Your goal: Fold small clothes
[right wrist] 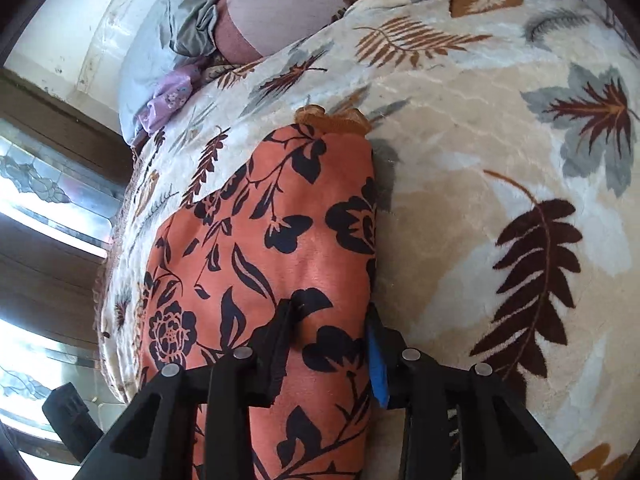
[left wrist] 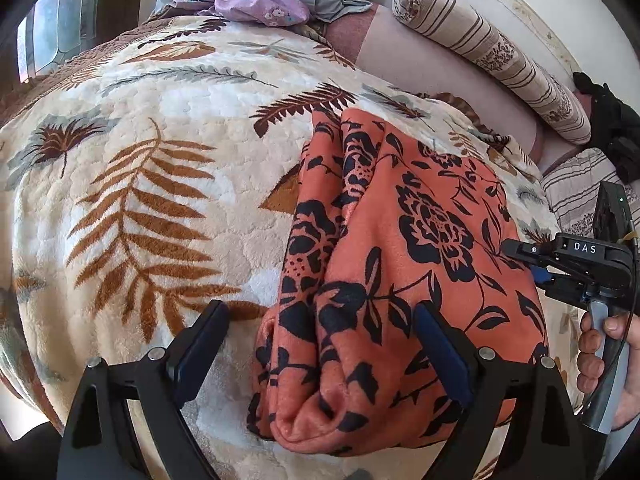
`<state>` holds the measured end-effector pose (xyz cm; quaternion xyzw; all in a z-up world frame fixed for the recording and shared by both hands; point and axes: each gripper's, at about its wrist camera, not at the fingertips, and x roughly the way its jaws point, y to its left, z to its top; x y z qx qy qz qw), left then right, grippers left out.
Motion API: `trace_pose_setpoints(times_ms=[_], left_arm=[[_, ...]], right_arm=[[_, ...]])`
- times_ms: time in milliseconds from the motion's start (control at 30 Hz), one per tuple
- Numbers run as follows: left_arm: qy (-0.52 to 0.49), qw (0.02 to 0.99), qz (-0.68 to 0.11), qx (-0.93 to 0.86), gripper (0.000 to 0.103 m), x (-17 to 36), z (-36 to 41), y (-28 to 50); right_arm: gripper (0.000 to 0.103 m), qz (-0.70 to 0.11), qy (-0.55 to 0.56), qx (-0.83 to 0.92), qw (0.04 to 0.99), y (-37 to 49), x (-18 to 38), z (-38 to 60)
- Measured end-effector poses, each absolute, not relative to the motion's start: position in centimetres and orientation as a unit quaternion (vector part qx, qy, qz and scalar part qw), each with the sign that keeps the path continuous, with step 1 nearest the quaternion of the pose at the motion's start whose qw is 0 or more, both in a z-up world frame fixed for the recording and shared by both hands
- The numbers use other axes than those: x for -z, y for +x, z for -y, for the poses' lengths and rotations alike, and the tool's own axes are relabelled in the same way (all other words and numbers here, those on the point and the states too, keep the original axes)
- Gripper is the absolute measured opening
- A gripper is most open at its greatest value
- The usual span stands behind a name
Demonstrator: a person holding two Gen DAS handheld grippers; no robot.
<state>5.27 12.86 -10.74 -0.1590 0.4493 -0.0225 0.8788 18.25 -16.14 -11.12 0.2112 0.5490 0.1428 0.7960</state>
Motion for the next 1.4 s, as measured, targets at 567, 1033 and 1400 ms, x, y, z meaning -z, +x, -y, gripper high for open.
trace_pose_setpoints(times_ms=[567,1033,1400], left_arm=[[-0.207,0.871,-0.444,0.011,0.094,10.8,-15.3,4.8],[-0.219,0.869,-0.443,0.018,0.093,10.6,-15.8,4.6],[-0.194,0.871,-0.452,0.022,0.093,10.9,-14.6,4.8]], right_arm=[[0.073,-0.542,0.26,-0.138,0.788,17.6,11.5,17.1],[0.068,-0.547,0.231,-0.174,0.786,12.0,10.0,16.9],[0.082,-0.558,0.193,-0.17,0.789,9.2,10.4,14.8]])
